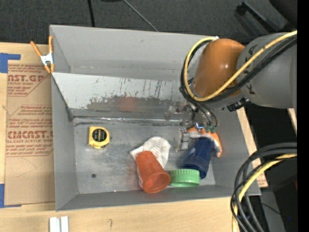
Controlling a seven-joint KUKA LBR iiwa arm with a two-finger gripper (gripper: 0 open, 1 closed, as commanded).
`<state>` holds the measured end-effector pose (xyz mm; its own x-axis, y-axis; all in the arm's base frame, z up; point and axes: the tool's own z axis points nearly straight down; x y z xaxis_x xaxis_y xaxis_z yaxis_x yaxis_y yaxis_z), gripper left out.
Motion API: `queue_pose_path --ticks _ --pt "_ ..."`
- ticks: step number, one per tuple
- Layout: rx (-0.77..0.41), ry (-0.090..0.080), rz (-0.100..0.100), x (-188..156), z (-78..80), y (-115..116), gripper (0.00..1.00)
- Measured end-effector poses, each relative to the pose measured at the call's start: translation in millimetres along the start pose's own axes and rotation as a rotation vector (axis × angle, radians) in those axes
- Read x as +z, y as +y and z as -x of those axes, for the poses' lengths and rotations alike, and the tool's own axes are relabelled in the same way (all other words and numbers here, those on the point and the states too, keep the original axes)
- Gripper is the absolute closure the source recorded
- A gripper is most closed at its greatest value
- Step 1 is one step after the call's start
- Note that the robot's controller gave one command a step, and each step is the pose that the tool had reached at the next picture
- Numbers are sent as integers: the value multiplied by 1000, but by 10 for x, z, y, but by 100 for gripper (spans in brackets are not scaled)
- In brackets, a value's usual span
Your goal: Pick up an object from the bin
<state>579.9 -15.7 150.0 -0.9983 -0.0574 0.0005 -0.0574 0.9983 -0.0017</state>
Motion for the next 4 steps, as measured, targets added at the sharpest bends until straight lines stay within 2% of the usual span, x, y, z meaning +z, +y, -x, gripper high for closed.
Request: queue_pose_path --ticks 1,2,3,4 --pt "-15 -10 4 300 55 137 0" --pt "-203 -1 3 797 -141 632 100" --pt "-203 -1 3 797 -141 632 100" --pt "-218 -4 2 -493 -56 586 100"
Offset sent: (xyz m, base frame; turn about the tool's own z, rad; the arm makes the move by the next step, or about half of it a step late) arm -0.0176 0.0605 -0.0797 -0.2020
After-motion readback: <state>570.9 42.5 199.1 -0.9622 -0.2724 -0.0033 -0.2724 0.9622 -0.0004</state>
